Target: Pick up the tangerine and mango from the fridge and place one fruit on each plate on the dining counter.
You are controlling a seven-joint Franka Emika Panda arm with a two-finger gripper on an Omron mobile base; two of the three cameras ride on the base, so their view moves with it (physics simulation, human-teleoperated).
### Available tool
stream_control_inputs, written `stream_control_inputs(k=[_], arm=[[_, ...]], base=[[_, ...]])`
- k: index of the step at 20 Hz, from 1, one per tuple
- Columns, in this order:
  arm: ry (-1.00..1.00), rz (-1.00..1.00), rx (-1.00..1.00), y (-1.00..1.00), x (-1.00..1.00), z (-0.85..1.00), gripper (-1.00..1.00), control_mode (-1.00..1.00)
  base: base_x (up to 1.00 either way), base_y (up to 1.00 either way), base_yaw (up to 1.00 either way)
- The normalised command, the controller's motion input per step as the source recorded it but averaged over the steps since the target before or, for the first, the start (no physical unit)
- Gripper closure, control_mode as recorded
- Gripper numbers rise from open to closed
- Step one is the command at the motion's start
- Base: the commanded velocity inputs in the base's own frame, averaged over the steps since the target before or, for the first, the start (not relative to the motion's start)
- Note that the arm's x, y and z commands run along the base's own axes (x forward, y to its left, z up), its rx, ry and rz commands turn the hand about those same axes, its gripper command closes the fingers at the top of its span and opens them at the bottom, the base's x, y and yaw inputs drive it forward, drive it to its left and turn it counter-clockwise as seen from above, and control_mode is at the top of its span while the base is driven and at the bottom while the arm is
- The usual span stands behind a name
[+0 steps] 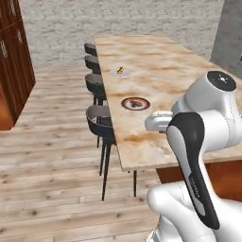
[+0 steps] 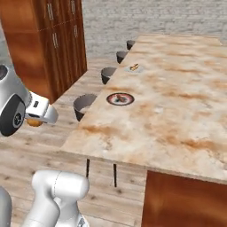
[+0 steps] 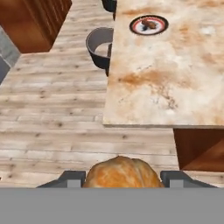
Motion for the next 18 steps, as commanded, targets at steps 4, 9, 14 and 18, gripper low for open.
stream_control_inputs(k=[4, 9, 14, 18], arm=[[0.00, 0.00, 0.00, 0.00, 0.00, 0.00, 1.00, 1.00], [0.00, 0.00, 0.00, 0.00, 0.00, 0.00, 1.00, 1.00], [0.00, 0.00, 0.00, 0.00, 0.00, 0.00, 1.00, 1.00], [0.00, 0.00, 0.00, 0.00, 0.00, 0.00, 1.00, 1.00]], base=[[0.37, 0.75, -0.73], [-0.03, 1.00, -0.54], [0.22, 1.00, -0.54], [0.70, 1.00, -0.45]])
